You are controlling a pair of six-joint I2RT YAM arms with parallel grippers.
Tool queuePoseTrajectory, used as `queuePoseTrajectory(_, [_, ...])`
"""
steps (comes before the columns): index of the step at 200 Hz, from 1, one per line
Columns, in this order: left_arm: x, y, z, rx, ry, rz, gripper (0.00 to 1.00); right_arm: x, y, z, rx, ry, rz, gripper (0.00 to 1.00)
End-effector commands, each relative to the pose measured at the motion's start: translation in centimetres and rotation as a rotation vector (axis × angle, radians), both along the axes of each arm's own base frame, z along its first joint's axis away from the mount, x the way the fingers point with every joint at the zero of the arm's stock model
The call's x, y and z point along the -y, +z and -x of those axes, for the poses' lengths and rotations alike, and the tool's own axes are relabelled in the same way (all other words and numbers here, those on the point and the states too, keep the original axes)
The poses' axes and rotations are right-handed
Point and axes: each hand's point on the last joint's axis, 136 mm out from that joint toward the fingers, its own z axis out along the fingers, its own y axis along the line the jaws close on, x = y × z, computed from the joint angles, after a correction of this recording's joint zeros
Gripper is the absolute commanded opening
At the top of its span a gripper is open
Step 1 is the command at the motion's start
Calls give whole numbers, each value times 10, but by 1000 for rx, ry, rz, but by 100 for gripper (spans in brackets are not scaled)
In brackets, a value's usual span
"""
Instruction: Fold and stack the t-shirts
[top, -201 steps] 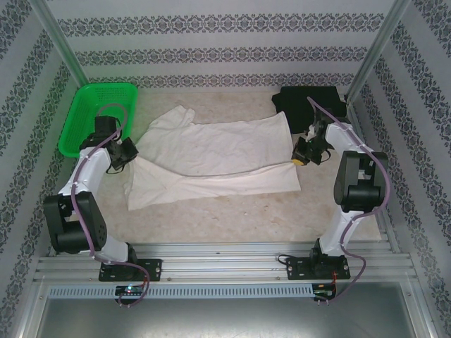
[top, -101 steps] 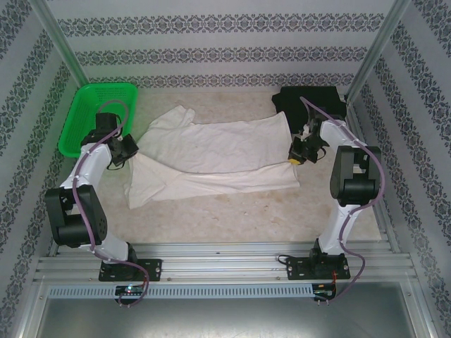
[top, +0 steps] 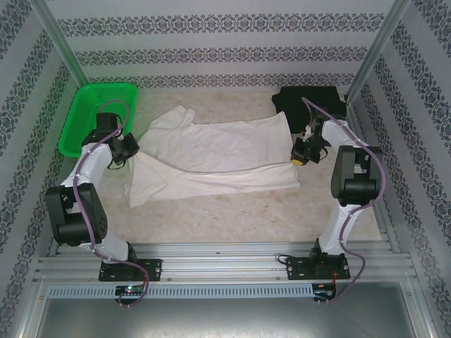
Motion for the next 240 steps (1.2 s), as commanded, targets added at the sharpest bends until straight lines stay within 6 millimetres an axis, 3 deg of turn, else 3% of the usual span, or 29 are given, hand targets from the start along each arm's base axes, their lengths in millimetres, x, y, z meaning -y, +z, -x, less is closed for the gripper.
queuePoseTrajectory(1, [6, -2, -17, 41, -23, 20, 13, 2, -1, -15, 6, -4, -4, 13])
queuePoseTrajectory(11, [12, 3, -23, 68, -32, 56, 43, 1, 3, -21, 20, -8, -20, 31])
queuePoseTrajectory(21, [17, 15, -29, 104, -37, 90, 58, 1, 12, -25, 44, -14, -28, 42])
queuePoseTrajectory(25, [19, 22, -30, 119, -38, 96, 73, 1, 16, -25, 55, -15, -25, 47])
queuePoseTrajectory(43, [28, 59, -30, 179, -38, 127, 99, 5, 40, -18, 107, -17, -18, 61])
queuePoseTrajectory(60, [43, 89, -14, 220, -36, 188, 100, 10, 53, 3, 110, -35, -23, 66])
queuePoseTrajectory(84, [53, 94, 36, 161, 10, 210, 100, 12, 55, 40, 82, -85, -63, 67])
queuePoseTrajectory(119, [52, 50, 126, -71, 104, 196, 97, -4, 37, 79, 33, -112, -130, 67])
queuePoseTrajectory(143, [51, 18, 162, -185, 156, 189, 91, -8, 21, 87, 5, -122, -156, 65])
queuePoseTrajectory(195, [38, -45, 193, -303, 253, 127, 78, -12, 5, 94, -27, -109, -172, 62])
queuePoseTrajectory(240, [26, -58, 174, -222, 310, 97, 75, -10, -11, 98, -45, -106, -156, 58])
